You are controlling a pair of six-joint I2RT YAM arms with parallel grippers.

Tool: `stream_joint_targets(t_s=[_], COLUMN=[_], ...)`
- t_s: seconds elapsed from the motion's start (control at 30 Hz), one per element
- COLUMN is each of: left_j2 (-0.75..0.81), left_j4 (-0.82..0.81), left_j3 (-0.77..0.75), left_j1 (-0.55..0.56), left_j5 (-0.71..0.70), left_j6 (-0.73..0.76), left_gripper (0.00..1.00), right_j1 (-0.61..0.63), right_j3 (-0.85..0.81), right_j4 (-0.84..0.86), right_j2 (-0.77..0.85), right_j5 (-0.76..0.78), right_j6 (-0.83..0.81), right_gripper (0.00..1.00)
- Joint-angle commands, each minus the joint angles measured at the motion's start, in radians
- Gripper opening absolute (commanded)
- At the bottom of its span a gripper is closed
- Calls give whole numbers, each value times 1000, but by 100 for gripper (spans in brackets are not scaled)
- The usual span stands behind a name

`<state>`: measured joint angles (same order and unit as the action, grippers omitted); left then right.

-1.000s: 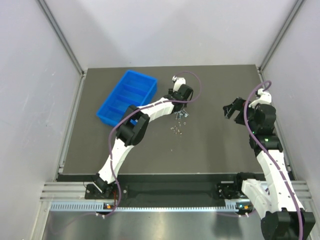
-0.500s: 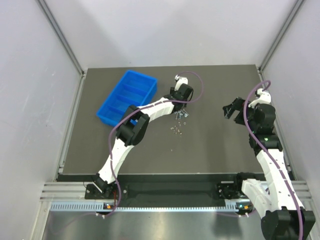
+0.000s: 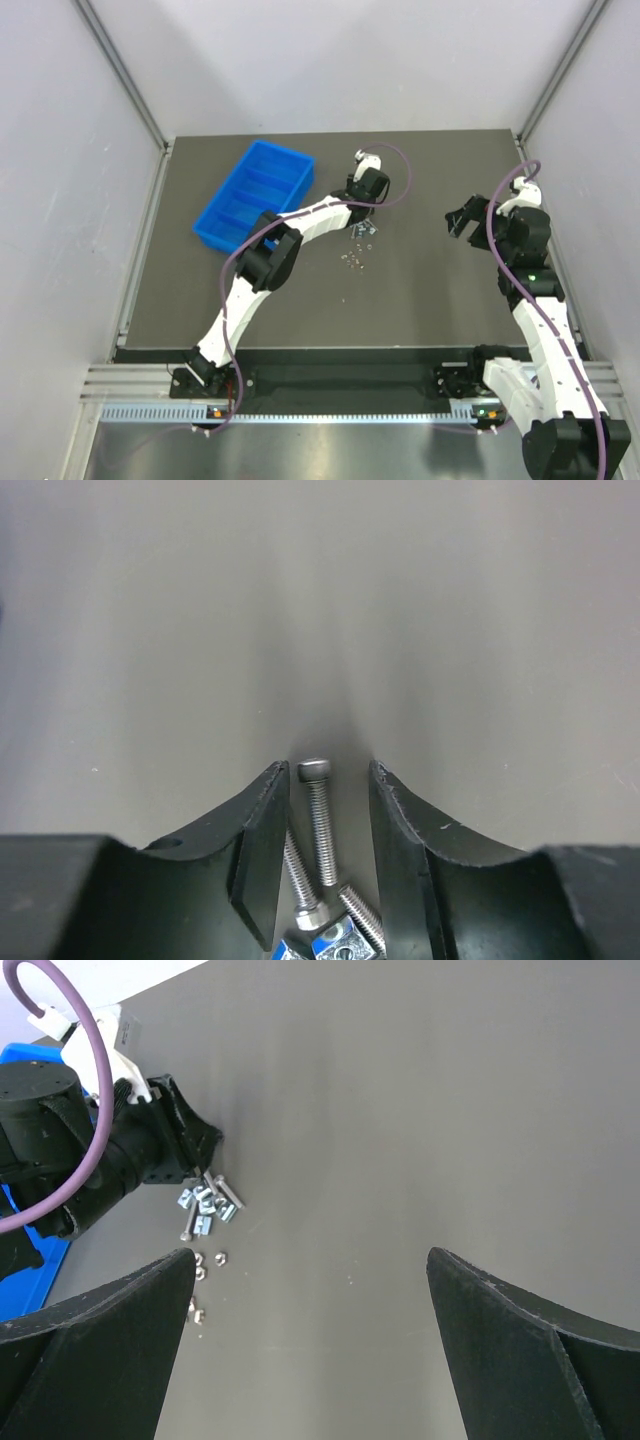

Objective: Sort the screws and nuts into containers

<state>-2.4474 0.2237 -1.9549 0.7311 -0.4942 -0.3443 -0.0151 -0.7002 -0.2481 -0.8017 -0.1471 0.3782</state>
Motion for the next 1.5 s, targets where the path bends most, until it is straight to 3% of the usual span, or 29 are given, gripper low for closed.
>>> stream_joint_targets(t_s=[0.0,0.07,0.1,0.23,0.3,0.43,0.8,1.07,1.2,1.47], left_j2=[-21,-24,-25,-25,-22,5,298,508,522,394], left_j4=[-24,-15,-12,9,22,19,-84,-92,-130,-184], left_j3=[-39,-42,-42,-39,-32,-16,117,278,336,309], left_j1=[2,2,2,2,2,2,-27,-200,-321,-391], left_j5=[-3,0,5,2,-4,6,23,-66,-40,-15], left_j6=[11,7,5,-1,-4,-7,-87,-297,-367,-418], left_gripper=[43,36,27,14,0,0,0,0,0,0], right_j1=[7,7,7,7,7,7,7,7,7,7], right_j3=[-28,-30,-30,-30,-30,-27,-22,-25,-24,-39], right_j4=[12,9,9,6,4,7,9,18,26,4], right_j2=[-2,-2,-2,2,2,2,-10,-24,-33,-50], right_j5=[-3,-3,-2,-3,-2,3,6,1,-8,-8], right_j6=[1,2,1,4,4,8,27,27,22,16], right_gripper=[100,100,100,100,100,100,100,100,100,100])
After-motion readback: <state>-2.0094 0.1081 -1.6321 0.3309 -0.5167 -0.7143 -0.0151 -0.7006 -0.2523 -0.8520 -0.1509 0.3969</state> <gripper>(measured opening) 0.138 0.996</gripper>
